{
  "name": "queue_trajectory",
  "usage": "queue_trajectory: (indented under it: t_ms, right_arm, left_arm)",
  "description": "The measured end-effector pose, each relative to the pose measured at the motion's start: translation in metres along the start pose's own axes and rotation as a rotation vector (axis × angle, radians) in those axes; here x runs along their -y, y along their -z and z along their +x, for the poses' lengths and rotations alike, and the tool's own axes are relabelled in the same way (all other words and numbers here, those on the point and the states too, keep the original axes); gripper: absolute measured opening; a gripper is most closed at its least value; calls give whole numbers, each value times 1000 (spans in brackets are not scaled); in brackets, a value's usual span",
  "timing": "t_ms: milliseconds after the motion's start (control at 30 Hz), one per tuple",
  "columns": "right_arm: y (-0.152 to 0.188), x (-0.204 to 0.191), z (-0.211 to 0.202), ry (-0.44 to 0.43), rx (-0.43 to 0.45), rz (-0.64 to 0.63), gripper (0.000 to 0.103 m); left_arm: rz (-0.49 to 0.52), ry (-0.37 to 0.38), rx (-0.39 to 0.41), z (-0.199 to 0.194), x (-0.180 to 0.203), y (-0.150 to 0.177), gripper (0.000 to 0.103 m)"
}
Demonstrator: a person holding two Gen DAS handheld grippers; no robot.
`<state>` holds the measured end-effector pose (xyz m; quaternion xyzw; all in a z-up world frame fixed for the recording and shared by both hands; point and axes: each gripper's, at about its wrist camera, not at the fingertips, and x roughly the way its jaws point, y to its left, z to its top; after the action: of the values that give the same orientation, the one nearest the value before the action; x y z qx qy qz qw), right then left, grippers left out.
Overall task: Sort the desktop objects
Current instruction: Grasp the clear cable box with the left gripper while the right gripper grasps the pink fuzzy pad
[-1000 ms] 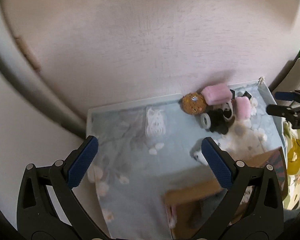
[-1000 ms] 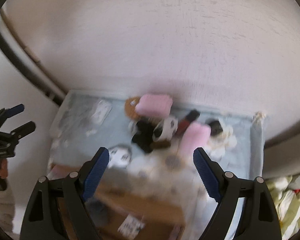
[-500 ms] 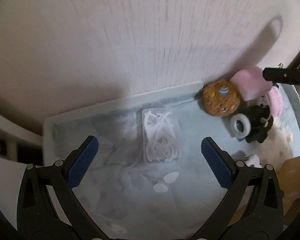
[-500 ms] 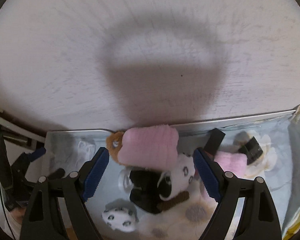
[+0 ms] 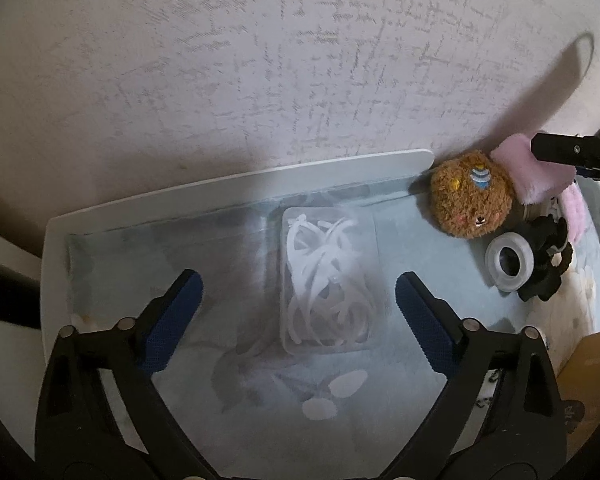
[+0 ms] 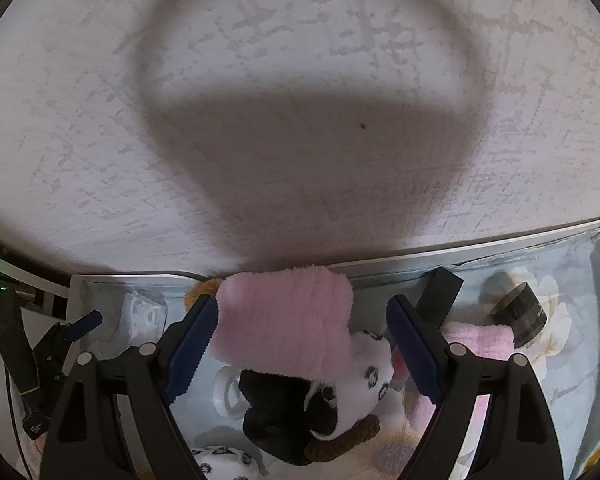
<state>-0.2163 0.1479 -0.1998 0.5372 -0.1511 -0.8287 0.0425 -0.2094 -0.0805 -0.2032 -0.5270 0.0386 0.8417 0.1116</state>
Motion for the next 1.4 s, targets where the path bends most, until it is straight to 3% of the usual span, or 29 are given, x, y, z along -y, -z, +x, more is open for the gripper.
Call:
queue_trajectory:
  t_ms: [100, 167, 333, 400, 500, 733, 933, 1133, 1400]
  right_arm:
    - [0, 2, 2, 6, -2, 4, 83]
    - [0, 3, 3, 2, -1, 5, 72]
    - [0, -3, -1, -17, 9, -26, 44]
    - [-1, -9, -4, 10, 23, -62, 37]
    - [-1, -15, -11, 26, 48, -83, 26]
    - [4, 18, -25, 15, 66, -57, 23]
    - [5, 22, -43, 6, 83, -60, 23]
    - [6, 23, -68, -2, 108, -75, 23]
    - [18, 20, -132, -27, 138, -125, 23]
  left_arm:
    - [2, 4, -15, 7, 3, 2, 79]
    - [0, 24, -28, 12, 6, 5, 69]
    - [49, -14, -25, 15, 20, 9, 62]
    - [54, -11, -14, 14, 22, 8, 51]
    - [39, -2, -17, 13, 22, 7, 51]
    - [38, -6, 0, -2, 24, 7, 51]
    - [42, -13, 26, -29, 29, 1, 51]
    - [46, -13, 69, -69, 37, -4, 51]
    - [31, -8, 131, -145, 39, -11, 51]
